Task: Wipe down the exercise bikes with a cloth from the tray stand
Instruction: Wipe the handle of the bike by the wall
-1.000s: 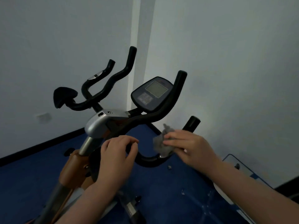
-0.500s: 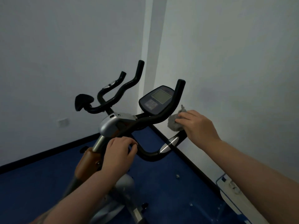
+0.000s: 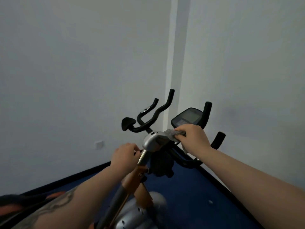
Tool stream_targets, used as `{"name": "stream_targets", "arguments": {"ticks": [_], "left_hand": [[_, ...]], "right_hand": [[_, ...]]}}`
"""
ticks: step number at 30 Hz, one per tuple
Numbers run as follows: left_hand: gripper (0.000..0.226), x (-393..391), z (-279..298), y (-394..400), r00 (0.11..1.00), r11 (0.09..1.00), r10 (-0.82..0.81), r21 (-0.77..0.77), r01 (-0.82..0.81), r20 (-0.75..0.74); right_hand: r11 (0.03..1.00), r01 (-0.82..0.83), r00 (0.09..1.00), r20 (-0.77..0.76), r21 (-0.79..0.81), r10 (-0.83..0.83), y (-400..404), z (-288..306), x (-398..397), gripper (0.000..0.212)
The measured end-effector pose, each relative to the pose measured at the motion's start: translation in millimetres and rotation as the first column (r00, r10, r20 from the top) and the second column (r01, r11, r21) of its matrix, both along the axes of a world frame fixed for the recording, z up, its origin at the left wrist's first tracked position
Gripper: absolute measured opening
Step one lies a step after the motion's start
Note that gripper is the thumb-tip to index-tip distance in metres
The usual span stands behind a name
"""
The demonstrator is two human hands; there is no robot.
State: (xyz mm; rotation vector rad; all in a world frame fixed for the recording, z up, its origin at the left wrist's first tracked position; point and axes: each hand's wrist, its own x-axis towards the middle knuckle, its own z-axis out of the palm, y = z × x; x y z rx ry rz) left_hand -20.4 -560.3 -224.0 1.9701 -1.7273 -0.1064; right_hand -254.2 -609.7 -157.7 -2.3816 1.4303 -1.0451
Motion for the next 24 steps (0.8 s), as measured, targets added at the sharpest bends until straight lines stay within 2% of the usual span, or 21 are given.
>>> {"name": "stream_targets", "arguments": {"ticks": [11,17,24], "left_hand": [[0.029,83.3,37.6,131.0,0.980,0.985,0.175,-0.017,-0.174,0.098],[0.030,113.2,51.9,213.4,0.932,0.938,0.347,-0.048,-0.344,0.100],[0.024,141.1,37.2,318.8,0.845,0.848,0.528,0.002,-0.530,0.082]], "right_hand": [[0.993,-0.047,0.996,-0.071,0.108,0.055,104.8,-5.1,84.9,0.015],[0.976,-0.203,0.976,-0.066,0.079,0.208,152.5,7.3,126.3,0.013],[0.898,-0.434,0.895,-0.077,0.077,0.439,214.3,-5.0,192.2,0.015]]}}
